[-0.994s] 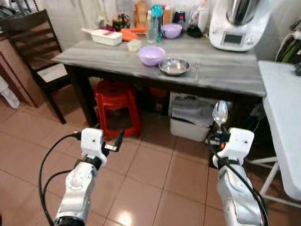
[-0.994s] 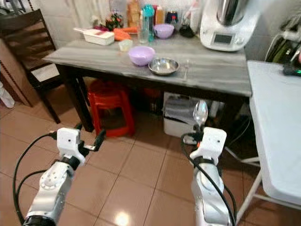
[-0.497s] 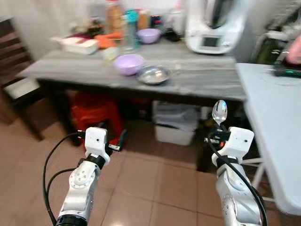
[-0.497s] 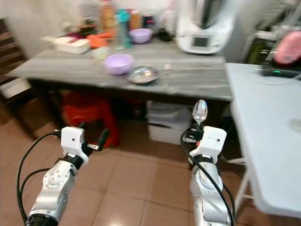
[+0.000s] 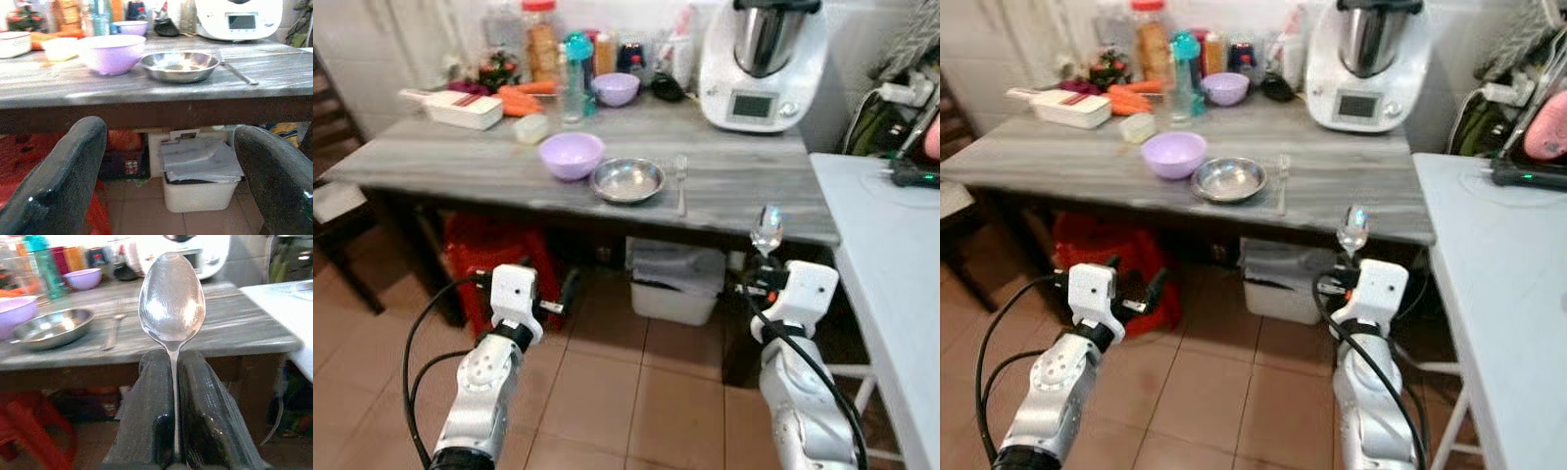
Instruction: Setting the table
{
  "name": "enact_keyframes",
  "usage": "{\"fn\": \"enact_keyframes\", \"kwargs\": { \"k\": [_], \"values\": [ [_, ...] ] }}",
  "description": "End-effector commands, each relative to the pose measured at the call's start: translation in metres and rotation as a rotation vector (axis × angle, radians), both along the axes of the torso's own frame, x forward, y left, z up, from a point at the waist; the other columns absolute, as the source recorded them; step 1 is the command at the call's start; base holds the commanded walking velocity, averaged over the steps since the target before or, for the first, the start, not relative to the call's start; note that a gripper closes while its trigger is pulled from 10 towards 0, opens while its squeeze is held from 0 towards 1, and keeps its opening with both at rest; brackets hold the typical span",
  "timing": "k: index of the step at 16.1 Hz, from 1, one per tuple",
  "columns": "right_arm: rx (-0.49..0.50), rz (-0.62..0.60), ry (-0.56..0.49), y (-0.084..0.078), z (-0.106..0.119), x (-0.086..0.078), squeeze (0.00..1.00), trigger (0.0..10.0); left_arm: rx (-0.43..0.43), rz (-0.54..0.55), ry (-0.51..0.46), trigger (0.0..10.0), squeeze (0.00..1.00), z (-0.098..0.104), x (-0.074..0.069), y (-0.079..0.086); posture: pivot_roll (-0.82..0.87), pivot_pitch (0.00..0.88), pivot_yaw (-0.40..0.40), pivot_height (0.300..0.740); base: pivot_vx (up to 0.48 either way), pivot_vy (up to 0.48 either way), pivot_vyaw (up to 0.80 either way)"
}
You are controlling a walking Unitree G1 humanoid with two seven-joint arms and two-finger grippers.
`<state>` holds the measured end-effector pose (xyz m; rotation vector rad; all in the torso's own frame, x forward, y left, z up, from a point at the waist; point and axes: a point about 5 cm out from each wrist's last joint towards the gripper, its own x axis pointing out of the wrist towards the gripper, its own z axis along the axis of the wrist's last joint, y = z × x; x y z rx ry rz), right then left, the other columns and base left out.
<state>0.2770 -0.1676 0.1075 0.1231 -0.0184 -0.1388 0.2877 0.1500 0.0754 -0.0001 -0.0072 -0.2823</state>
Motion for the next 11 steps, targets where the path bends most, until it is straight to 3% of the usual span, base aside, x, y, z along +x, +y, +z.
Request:
{"fn": "enact_keyframes", "kwargs": {
  "k": [1,11],
  "values": [
    [-0.016,-0.038,-0.013,-0.0108,0.0034,-0.0026,0.0,10.0,-0.001,-0.017,-0.007,10.0,0.0,0.0022,0.0,-0.0043,-0.09,0.0,0.012,0.74,0.398,0.0,0.0],
    [-0.015,-0.047,-0.001,-0.0102,-0.0005,-0.0066,0.0,10.0,-0.003,-0.027,-0.003,10.0,0.0,0.0028,-0.0008,-0.0078,-0.09,0.0,0.021,0.74,0.4,0.0,0.0]
  ]
}}
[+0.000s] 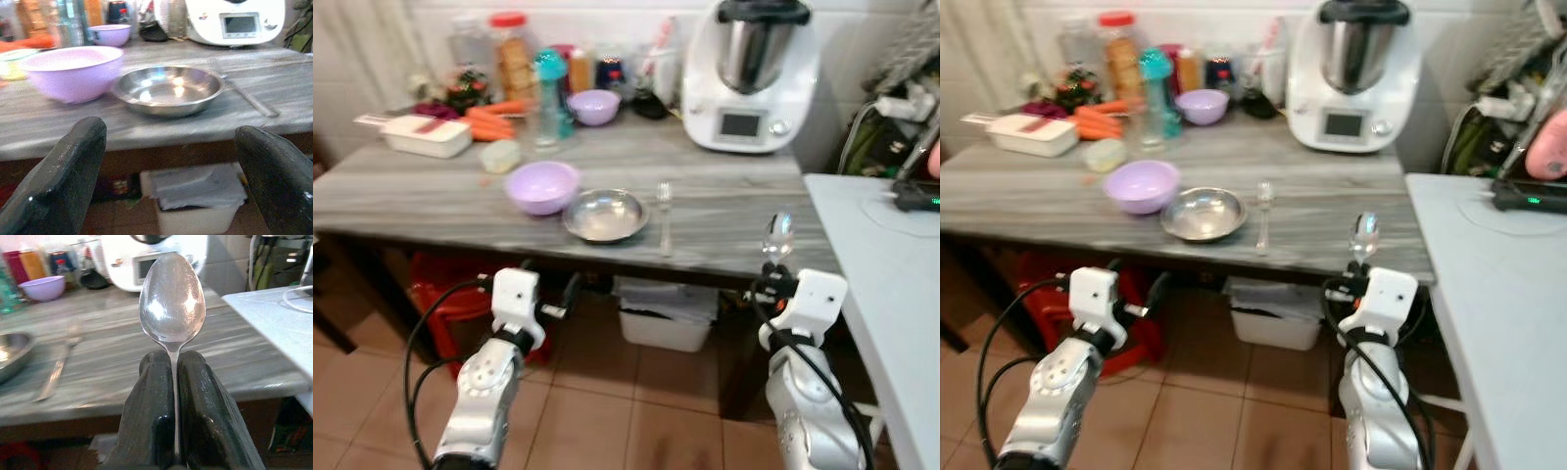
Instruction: Setting the table
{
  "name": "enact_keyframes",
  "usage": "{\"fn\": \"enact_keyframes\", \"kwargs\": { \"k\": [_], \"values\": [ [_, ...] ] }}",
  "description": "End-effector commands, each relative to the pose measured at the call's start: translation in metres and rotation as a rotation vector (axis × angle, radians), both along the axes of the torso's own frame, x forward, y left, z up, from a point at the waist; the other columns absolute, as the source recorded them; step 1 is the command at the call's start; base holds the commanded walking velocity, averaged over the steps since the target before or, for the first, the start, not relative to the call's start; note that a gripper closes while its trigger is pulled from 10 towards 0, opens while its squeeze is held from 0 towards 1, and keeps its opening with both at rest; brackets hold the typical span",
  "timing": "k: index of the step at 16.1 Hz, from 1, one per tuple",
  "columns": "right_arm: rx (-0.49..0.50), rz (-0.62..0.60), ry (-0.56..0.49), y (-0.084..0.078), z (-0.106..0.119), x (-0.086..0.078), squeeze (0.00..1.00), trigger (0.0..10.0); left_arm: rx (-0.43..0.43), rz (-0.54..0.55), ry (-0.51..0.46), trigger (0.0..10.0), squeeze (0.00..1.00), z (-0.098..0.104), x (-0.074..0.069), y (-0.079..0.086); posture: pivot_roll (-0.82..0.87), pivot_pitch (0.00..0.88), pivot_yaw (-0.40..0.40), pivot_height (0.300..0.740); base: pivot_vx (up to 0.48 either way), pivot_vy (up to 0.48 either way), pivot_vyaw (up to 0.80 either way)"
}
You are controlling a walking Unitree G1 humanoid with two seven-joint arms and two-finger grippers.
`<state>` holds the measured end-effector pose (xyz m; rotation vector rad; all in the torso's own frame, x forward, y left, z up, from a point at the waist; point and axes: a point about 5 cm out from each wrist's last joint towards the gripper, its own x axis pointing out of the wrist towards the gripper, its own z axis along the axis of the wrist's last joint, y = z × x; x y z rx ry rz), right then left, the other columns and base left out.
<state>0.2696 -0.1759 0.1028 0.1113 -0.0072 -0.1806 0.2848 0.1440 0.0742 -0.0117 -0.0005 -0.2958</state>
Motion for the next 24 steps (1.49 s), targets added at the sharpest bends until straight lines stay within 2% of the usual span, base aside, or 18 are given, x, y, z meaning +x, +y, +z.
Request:
{"fn": "enact_keyframes", "kwargs": {
  "k": [1,11,13,15,17,21,24],
  "values": [
    [-0.005,-0.007,-0.015,-0.002,0.004,0.001,0.0,10.0,0.007,-0.015,-0.011,10.0,0.0,0.004,0.002,-0.002,-0.09,0.0,0.021,0.74,0.398,0.0,0.0],
    [0.001,0.006,-0.009,0.004,0.002,0.002,0.0,10.0,0.002,-0.019,-0.001,10.0,0.0,0.001,0.0,-0.001,-0.09,0.0,0.022,0.74,0.402,0.0,0.0],
    [0.005,0.013,-0.006,0.007,0.001,0.002,0.0,10.0,-0.013,-0.013,-0.014,10.0,0.0,0.003,-0.004,0.001,-0.09,0.0,0.024,0.74,0.0,0.0,0.0],
    [0.051,0.013,0.004,0.01,0.0,0.003,0.0,10.0,0.004,-0.004,-0.015,10.0,0.0,0.002,-0.007,0.007,-0.08,0.0,0.029,0.74,0.0,0.0,0.0],
    [0.049,0.011,0.016,0.014,-0.002,0.004,0.0,10.0,0.037,-0.016,-0.007,10.0,0.0,0.0,-0.015,0.016,-0.07,0.0,0.029,0.74,0.0,0.0,0.0],
    [0.063,-0.008,0.09,0.016,-0.012,0.009,0.0,10.0,0.064,-0.115,0.017,10.0,0.0,-0.004,-0.031,0.031,-0.07,0.0,0.029,0.74,0.0,0.0,0.0],
    [0.106,0.002,0.161,0.014,-0.018,0.018,0.0,10.0,0.047,-0.233,0.026,10.0,0.0,-0.004,-0.037,0.026,-0.07,0.0,0.02,0.74,0.0,0.0,0.0]
  ]
}}
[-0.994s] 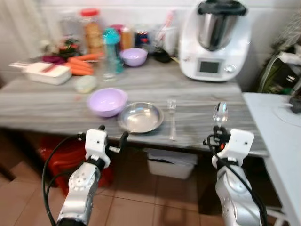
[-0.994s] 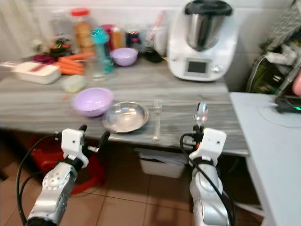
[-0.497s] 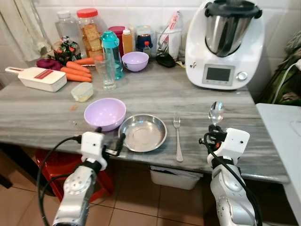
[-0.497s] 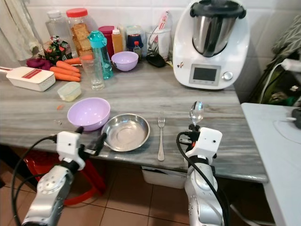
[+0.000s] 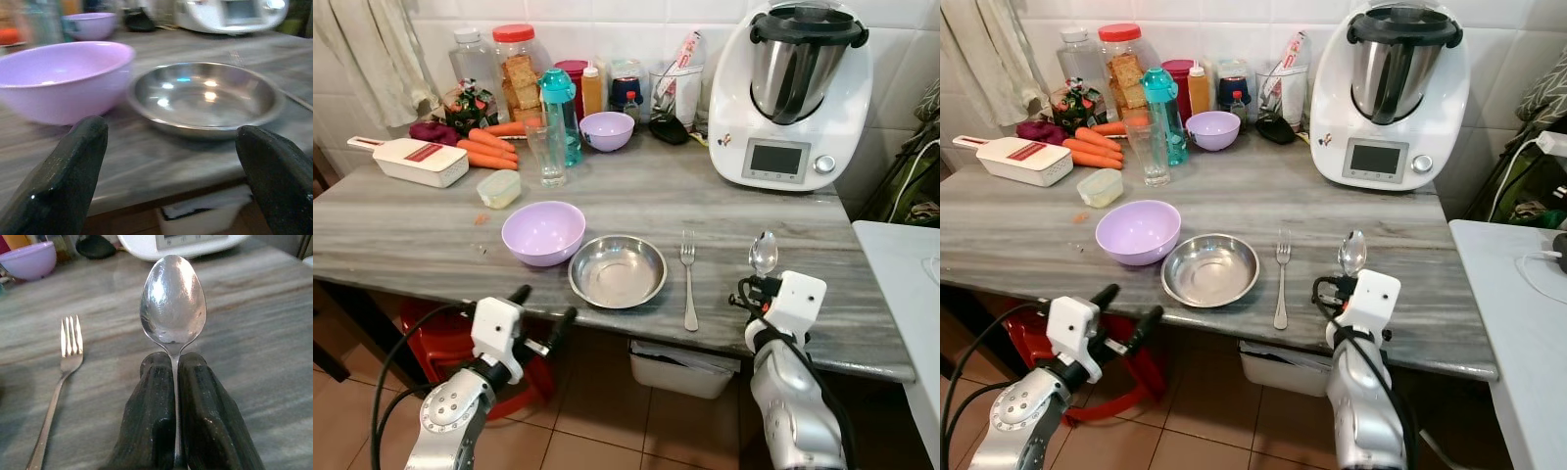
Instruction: Setting the table
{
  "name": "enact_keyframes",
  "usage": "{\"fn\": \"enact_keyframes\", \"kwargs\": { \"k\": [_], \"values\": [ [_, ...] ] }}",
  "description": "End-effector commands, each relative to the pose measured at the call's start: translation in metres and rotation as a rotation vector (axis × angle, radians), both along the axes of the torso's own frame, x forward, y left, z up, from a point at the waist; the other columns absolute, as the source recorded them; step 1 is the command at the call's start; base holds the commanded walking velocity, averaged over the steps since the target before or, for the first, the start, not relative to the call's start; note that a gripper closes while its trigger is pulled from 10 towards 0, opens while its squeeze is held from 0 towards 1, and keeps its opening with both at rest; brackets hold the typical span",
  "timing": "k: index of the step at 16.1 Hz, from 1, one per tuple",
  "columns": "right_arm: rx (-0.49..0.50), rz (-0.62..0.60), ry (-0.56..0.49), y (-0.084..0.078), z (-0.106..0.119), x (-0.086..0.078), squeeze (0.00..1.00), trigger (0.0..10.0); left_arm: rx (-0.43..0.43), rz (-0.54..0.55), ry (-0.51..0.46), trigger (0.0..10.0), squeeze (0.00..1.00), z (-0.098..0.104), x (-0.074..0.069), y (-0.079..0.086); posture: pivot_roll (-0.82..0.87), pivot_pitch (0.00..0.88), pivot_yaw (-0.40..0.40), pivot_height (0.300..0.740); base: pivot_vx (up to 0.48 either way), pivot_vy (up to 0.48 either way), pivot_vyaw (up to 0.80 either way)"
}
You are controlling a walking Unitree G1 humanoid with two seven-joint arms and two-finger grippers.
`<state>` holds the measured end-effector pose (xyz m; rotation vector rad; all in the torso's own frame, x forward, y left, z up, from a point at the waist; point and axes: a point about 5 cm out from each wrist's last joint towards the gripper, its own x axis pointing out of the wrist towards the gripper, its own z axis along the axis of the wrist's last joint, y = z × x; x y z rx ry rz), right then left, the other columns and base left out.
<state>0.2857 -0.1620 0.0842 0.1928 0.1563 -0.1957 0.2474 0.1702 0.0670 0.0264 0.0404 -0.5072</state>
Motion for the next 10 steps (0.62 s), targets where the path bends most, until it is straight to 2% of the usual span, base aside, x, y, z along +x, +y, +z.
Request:
{"fn": "enact_keyframes", "kwargs": {
  "k": [1,2,4,7,10],
  "values": [
    [0.013,0.011,0.012,0.0,0.001,0.005,0.0,10.0,-0.003,-0.045,-0.006,10.0,0.0,0.004,0.0,-0.003,-0.07,0.0,0.018,0.74,0.0,0.0,0.0],
    [-0.018,0.017,0.034,-0.003,0.001,0.01,0.0,10.0,-0.018,-0.072,-0.004,10.0,0.0,0.004,0.0,-0.006,-0.07,0.0,0.016,0.74,0.0,0.0,0.0],
    [-0.012,0.029,0.031,-0.003,0.007,0.022,0.0,10.0,-0.027,-0.122,0.009,10.0,0.0,0.004,-0.001,-0.011,-0.08,0.0,0.013,0.74,0.0,0.0,0.0],
    [0.001,0.082,0.061,0.004,0.011,0.039,0.0,10.0,-0.038,-0.125,0.01,10.0,0.0,0.004,0.001,-0.012,-0.07,0.0,0.007,0.74,0.0,0.0,0.0],
    [0.008,0.121,0.088,0.013,0.01,0.044,0.0,10.0,-0.045,-0.138,0.018,10.0,0.0,0.002,0.0,-0.013,-0.06,0.0,0.002,0.74,0.0,0.0,0.0]
  ]
}}
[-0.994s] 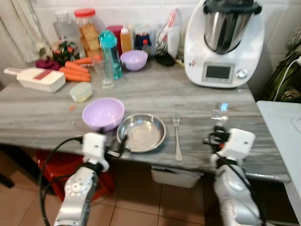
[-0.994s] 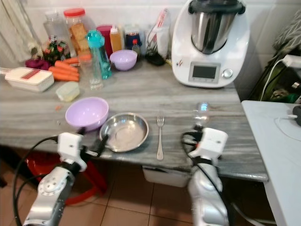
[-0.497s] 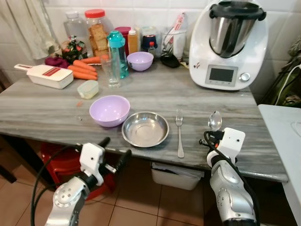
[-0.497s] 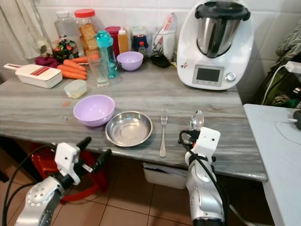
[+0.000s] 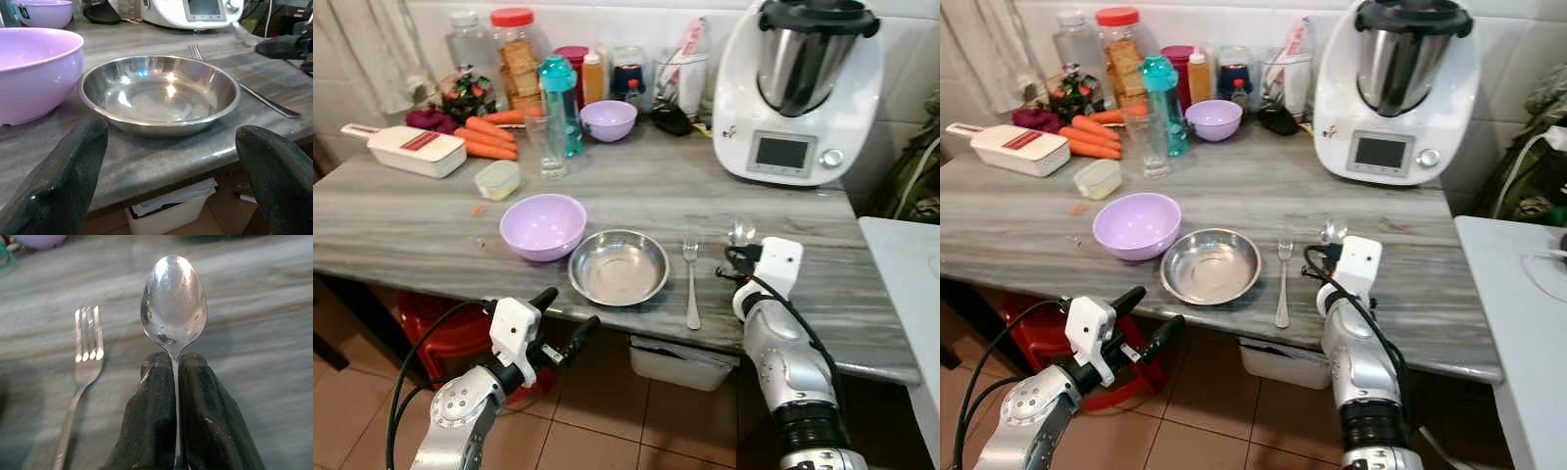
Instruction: Setting the table
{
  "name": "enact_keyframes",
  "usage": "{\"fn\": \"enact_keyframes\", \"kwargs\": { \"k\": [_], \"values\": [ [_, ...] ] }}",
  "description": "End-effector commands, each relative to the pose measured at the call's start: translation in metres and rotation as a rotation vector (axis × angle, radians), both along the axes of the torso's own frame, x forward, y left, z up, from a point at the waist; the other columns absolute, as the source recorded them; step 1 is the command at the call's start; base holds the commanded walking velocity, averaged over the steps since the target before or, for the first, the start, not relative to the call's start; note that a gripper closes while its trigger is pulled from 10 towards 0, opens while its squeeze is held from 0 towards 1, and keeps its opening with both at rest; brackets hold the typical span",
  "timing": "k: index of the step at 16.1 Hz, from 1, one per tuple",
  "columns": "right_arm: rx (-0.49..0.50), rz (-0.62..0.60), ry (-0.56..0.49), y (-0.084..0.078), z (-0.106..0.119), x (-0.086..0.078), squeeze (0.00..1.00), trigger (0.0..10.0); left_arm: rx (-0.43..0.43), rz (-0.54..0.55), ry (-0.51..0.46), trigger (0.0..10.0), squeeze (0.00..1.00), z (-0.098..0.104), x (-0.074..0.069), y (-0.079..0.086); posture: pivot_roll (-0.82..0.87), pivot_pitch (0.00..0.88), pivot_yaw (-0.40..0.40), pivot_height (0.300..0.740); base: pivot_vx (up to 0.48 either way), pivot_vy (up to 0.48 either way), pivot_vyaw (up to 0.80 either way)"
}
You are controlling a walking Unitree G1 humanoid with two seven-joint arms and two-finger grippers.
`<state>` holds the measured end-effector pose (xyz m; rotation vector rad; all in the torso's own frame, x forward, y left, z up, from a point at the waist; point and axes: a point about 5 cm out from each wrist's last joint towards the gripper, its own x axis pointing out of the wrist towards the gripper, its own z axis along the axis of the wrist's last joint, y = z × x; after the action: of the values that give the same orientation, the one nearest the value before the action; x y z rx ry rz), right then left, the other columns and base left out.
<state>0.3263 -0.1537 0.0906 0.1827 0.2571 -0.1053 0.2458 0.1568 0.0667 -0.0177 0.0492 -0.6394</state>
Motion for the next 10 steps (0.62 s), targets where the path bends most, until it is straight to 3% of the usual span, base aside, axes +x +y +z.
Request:
{"fn": "enact_keyframes", "kwargs": {
  "k": [1,4,10],
  "values": [
    [0.004,0.033,0.009,0.007,0.002,0.003,0.0,10.0,-0.003,-0.01,-0.001,10.0,0.0,0.002,0.002,0.0,-0.06,0.0,0.0,0.74,0.0,0.0,0.0],
    [0.002,0.074,0.062,0.02,-0.008,0.001,0.0,10.0,-0.005,-0.028,0.006,10.0,0.0,0.0,0.0,-0.002,-0.05,0.0,-0.004,0.74,0.0,0.0,0.0],
    [0.006,0.072,0.097,0.022,-0.017,-0.003,0.0,10.0,-0.004,-0.036,0.003,10.0,0.0,0.001,0.001,-0.004,-0.06,0.0,0.007,0.74,0.0,0.0,0.0]
  ]
}}
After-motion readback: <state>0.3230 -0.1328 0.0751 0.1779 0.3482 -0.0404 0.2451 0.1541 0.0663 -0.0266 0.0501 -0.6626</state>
